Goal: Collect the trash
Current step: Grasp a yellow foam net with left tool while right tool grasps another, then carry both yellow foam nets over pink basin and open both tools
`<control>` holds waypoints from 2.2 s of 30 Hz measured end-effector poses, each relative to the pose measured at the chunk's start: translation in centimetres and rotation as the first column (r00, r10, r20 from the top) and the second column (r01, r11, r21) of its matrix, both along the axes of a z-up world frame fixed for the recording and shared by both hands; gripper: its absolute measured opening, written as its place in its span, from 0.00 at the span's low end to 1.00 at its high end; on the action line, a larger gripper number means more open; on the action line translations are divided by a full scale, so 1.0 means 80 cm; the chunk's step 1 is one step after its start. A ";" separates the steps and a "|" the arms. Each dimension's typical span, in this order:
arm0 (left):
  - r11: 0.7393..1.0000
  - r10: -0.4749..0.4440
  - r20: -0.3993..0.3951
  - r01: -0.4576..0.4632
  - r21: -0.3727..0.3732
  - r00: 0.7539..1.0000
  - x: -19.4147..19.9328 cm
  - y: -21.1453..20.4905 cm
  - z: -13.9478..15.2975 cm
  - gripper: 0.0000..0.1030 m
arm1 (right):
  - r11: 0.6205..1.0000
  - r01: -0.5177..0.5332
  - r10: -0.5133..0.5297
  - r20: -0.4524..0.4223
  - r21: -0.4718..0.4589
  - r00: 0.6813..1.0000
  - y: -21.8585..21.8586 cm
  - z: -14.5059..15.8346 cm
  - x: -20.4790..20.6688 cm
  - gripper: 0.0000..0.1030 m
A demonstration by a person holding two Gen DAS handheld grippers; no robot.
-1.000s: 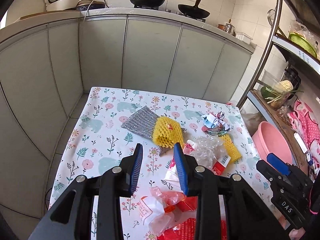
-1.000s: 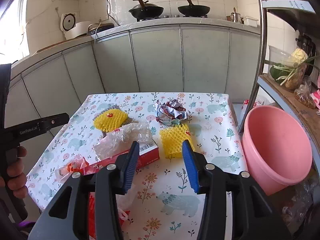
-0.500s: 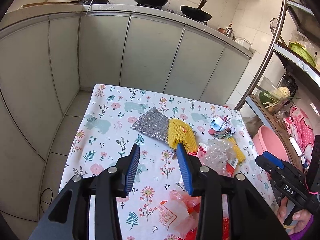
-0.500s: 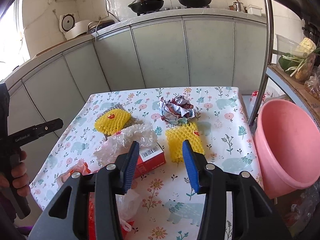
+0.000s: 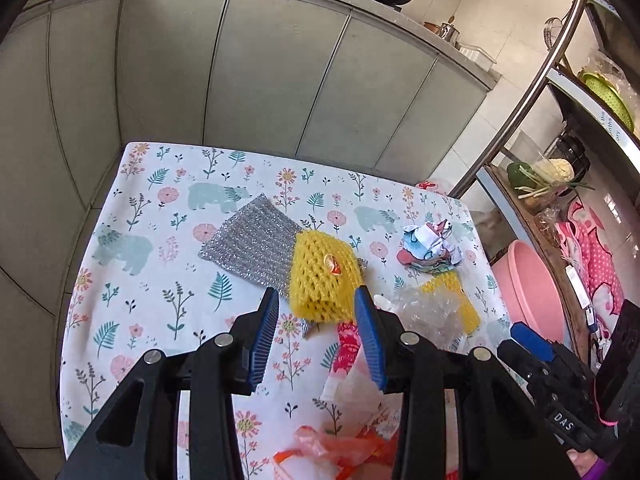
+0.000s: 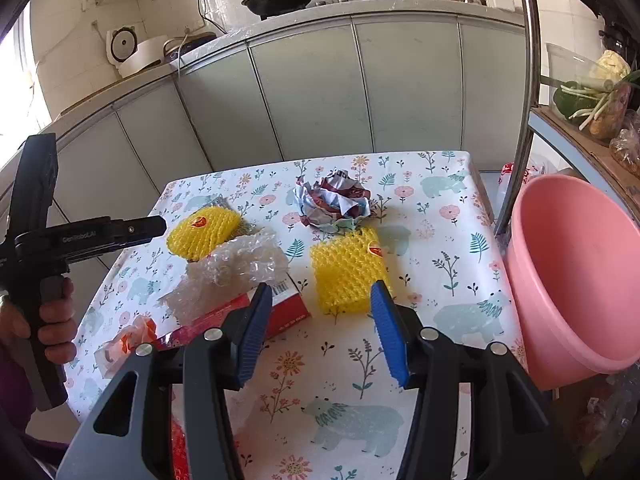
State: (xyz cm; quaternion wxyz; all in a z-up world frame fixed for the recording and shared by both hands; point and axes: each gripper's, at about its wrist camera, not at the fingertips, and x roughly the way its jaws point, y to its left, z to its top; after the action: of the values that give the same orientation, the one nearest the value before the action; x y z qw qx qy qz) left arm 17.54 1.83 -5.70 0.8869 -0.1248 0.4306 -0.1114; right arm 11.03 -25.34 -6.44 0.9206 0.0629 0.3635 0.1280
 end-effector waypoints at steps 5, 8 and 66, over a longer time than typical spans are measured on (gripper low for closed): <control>0.999 0.001 -0.062 0.002 0.040 0.998 0.031 -0.011 -0.023 0.36 | 1.000 0.015 -0.015 -0.032 -0.003 0.999 -0.009 -0.011 0.015 0.51; 0.999 0.003 -0.070 -0.001 0.035 0.998 0.035 -0.010 -0.033 0.26 | 1.000 0.023 -0.023 -0.060 -0.006 0.998 -0.011 -0.022 0.028 0.51; 0.907 -0.418 0.273 0.417 0.062 0.867 -0.032 -0.320 0.107 0.08 | 0.880 0.464 -0.476 0.163 0.105 0.864 -0.250 0.045 -0.055 0.10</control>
State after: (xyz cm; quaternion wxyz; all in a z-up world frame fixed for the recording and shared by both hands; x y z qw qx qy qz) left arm 14.97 -23.78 2.86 0.8937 -0.0111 0.3178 -0.3166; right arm 6.61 -45.36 -2.81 0.9512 0.1660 0.2463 -0.0835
